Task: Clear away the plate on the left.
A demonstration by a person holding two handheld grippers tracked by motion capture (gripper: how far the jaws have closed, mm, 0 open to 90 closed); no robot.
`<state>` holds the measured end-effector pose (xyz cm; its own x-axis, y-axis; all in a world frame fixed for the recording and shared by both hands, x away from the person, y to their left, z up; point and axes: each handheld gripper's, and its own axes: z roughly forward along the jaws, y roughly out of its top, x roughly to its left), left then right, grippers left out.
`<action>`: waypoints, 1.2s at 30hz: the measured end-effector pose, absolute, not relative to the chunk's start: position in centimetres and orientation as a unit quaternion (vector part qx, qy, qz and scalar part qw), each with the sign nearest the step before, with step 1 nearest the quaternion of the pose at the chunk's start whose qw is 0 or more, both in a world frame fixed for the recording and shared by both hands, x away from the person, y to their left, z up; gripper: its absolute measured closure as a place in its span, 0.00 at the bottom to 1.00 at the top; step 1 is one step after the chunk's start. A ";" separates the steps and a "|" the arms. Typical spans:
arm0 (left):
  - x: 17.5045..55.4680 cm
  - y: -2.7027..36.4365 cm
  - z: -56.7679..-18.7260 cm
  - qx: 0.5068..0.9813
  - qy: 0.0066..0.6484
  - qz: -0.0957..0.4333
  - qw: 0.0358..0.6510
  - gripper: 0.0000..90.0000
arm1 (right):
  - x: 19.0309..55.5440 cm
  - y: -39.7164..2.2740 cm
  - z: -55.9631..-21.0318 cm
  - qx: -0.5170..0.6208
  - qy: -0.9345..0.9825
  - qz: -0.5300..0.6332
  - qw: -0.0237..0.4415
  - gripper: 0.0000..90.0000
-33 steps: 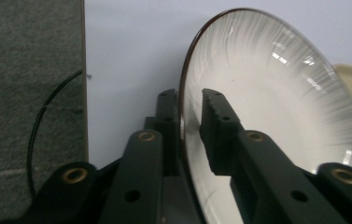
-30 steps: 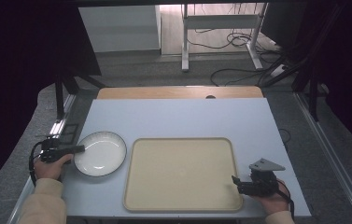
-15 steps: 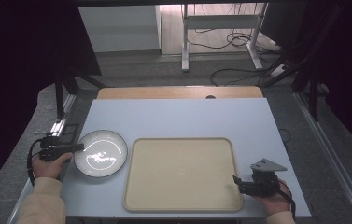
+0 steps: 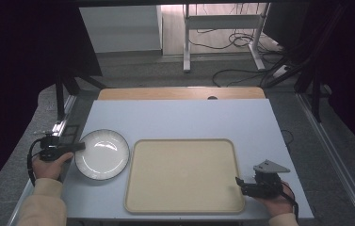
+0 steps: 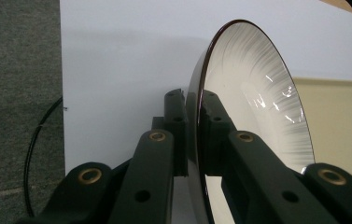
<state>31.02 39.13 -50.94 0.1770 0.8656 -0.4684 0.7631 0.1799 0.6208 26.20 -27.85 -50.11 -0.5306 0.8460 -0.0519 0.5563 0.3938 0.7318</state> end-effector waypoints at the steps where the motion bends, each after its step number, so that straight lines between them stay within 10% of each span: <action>1: 31.0 39.2 -50.9 0.637 0.637 0.057 0.431 0.93 | 26.2 -27.8 -50.1 0.435 0.808 0.337 0.214 0.20; 36: 30.0 39.6 -49.5 0.604 0.613 0.039 0.508 0.91 | 26.0 -28.0 -49.8 0.425 0.804 0.349 0.226 0.20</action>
